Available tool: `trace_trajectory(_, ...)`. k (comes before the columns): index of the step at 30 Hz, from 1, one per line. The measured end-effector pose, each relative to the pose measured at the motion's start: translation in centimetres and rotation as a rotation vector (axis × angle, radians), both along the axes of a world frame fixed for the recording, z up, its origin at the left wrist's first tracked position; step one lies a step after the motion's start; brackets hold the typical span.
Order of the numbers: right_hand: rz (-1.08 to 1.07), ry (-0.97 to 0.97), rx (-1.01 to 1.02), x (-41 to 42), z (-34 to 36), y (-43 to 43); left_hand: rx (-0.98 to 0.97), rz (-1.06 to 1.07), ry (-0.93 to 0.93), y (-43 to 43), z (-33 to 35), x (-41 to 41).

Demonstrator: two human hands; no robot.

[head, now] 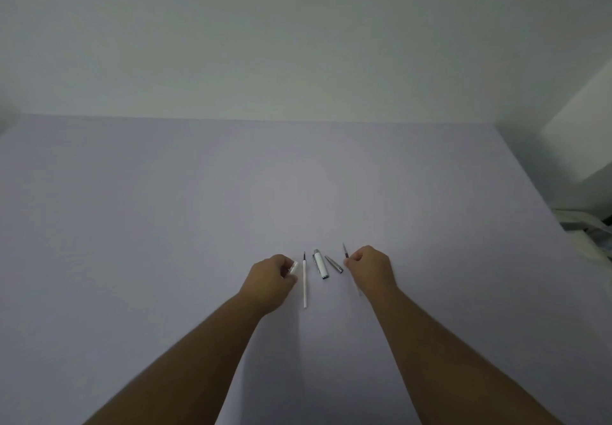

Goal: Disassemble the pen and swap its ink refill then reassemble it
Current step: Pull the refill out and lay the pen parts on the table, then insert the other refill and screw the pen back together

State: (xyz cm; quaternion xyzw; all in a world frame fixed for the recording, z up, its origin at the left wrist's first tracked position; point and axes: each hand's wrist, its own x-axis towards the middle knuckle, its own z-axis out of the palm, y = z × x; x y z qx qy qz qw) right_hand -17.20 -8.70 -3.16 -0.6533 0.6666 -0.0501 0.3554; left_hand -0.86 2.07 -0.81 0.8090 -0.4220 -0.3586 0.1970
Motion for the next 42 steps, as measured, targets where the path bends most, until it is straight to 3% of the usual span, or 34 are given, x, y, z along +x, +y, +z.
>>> trace_trajectory(5,-0.022,-0.027,-0.106,0.9,0.6,0.4,0.001,0.029,0.009,0.3,0.2,0.3)
trace_trajectory(8,0.104,-0.04,-0.158,2.7,1.3,1.3,0.002,0.047,0.004,0.6,0.2,0.5)
trace_trajectory(14,0.488,0.241,-0.184,6.2,0.9,3.6,0.003,0.118,0.002,1.5,0.2,1.0)
trace_trajectory(18,0.525,0.38,-0.2,6.9,0.4,4.8,0.012,0.147,0.018,2.3,0.1,1.4)
trace_trajectory(21,0.487,0.371,-0.18,7.1,0.3,5.3,0.017,0.165,0.029,2.8,0.0,1.6)
trace_trajectory(26,0.328,0.212,-0.113,7.3,1.2,5.5,0.01,0.153,0.038,3.2,0.1,1.7)
trace_trajectory(31,-0.039,-0.302,-0.076,7.2,3.6,3.9,0.0,0.104,0.028,2.9,0.7,1.6)
trace_trajectory(33,-0.134,-0.422,-0.044,7.1,4.0,3.4,-0.007,0.096,0.037,2.7,0.8,1.4)
trace_trajectory(42,-0.192,-0.521,0.03,5.9,3.9,4.0,-0.036,0.1,0.063,2.0,1.0,0.5)
